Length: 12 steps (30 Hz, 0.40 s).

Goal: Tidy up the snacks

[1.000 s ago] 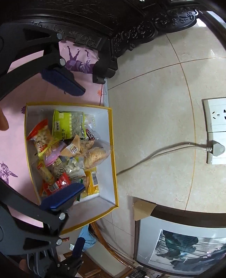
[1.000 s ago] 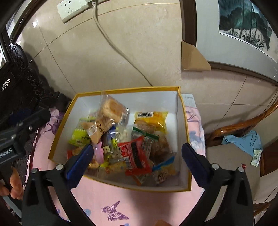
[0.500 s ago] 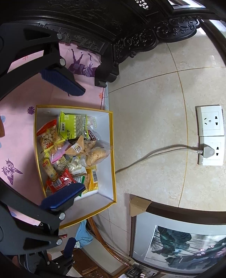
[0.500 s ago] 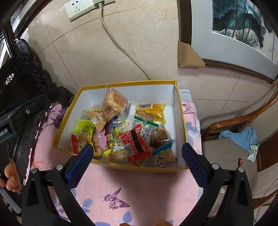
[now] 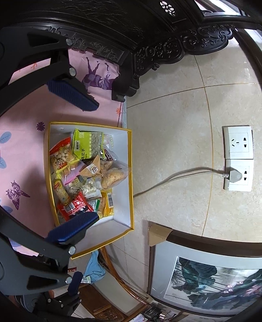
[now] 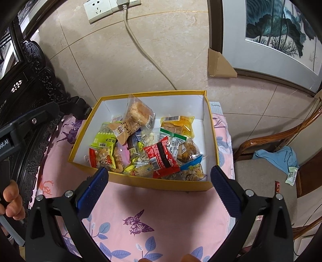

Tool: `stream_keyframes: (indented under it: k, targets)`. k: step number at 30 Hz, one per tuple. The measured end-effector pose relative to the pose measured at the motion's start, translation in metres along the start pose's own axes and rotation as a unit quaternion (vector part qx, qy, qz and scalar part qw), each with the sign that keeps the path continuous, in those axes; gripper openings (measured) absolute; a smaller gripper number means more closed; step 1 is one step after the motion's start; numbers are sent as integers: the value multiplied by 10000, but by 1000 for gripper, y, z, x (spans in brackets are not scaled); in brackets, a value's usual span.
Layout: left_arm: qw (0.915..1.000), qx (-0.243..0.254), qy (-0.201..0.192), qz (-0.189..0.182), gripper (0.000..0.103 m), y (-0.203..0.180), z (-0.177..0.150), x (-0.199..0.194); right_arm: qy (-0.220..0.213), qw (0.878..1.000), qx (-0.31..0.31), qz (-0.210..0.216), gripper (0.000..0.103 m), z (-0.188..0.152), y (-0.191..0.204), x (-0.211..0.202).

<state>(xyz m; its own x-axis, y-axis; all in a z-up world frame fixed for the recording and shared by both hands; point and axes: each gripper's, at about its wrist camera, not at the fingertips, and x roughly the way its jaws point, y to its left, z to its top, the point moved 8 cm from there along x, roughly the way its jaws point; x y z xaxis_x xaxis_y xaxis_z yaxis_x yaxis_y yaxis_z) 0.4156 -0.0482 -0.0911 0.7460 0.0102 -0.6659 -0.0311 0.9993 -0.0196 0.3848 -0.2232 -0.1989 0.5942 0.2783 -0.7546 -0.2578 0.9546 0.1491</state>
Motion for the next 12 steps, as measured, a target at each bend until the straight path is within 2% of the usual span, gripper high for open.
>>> stream_keyframes:
  k: [12]
  targets:
    - [9999,69,125,17,101,1,-5,2,7,10000,-8,7,102,-1,1,-1]
